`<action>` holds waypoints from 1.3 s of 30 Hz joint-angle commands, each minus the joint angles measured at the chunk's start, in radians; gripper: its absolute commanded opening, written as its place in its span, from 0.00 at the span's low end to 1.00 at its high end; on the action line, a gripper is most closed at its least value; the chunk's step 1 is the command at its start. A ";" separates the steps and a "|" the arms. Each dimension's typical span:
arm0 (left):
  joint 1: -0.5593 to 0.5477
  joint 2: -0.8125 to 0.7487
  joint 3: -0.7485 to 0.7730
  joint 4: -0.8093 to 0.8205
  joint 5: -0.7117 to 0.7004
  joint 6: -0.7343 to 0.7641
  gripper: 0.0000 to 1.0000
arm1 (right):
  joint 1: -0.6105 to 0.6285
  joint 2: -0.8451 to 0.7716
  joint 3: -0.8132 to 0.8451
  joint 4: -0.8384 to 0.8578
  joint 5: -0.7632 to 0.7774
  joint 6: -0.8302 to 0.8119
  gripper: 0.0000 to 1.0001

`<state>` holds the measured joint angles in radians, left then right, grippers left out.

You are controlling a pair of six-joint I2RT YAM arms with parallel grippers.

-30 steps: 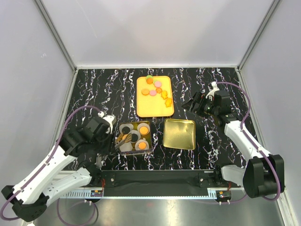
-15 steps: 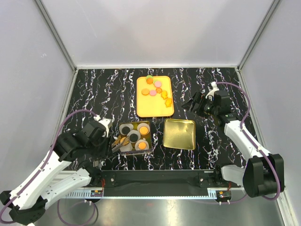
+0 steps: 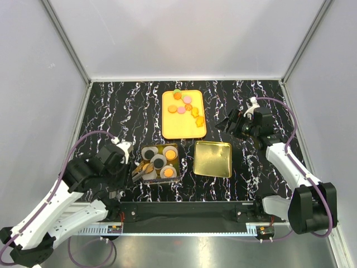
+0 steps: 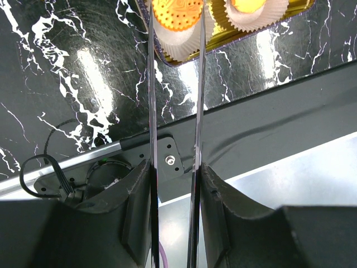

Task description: Pack the cookies

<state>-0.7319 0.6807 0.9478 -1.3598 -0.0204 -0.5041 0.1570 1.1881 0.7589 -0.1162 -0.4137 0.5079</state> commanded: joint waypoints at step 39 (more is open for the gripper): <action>-0.029 -0.004 0.029 -0.059 -0.009 -0.002 0.49 | 0.009 -0.013 0.036 0.021 -0.014 -0.020 1.00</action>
<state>-0.7559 0.6819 0.9478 -1.3685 -0.0147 -0.5064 0.1570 1.1881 0.7589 -0.1165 -0.4137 0.5076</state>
